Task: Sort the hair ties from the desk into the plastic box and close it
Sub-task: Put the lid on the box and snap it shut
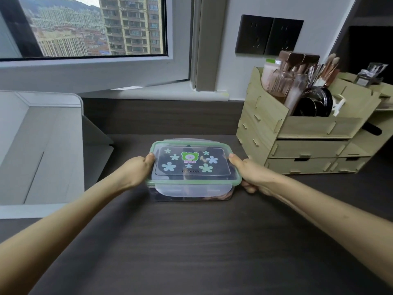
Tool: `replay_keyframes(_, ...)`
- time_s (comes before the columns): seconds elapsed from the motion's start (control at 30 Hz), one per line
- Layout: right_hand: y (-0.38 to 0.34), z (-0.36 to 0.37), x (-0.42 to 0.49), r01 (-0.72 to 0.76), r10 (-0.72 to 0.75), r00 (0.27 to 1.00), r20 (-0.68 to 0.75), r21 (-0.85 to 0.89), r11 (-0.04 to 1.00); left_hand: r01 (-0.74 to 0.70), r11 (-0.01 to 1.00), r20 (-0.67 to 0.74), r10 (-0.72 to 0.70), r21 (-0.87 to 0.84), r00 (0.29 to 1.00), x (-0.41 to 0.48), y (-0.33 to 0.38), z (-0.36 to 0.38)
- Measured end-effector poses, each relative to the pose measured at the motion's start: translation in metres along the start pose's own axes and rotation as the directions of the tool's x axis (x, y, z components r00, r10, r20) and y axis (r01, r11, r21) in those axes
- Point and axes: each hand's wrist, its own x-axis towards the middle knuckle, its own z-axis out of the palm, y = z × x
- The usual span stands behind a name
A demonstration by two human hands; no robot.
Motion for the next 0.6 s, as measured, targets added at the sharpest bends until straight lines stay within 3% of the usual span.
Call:
replay_keyframes(0.1, -0.003, -0.004, -0.001, 0.022, -0.019, 1.000, 0.024, -0.095, 0.995, 0.058, 0.995, 0.019, -0.056, -0.075, 0.998, 0.001, 0.002, 0.000)
replay_keyframes(0.23, -0.015, -0.017, -0.005, -0.037, 0.068, 0.992, 0.104, -0.280, 0.959, 0.084, 0.996, 0.045, -0.086, 0.031, 0.995, 0.002, 0.005, -0.003)
replay_keyframes(0.4, -0.022, -0.035, -0.008, -0.158, 0.161, 0.965, 0.208, -0.031, 0.987, 0.113, 0.994, 0.035, -0.113, 0.003, 0.993, 0.003, 0.008, -0.002)
replay_keyframes(0.5, -0.016, -0.033, -0.007, -0.130, 0.135, 0.987, 0.087, -0.057, 0.990, 0.115, 0.989, 0.034, -0.112, -0.094, 0.993, 0.002, 0.008, -0.001)
replay_keyframes(0.6, -0.013, -0.029, -0.008, -0.073, 0.072, 0.997, 0.008, 0.073, 0.995, 0.112, 0.982, 0.035, -0.108, -0.155, 0.994, -0.001, 0.007, -0.001)
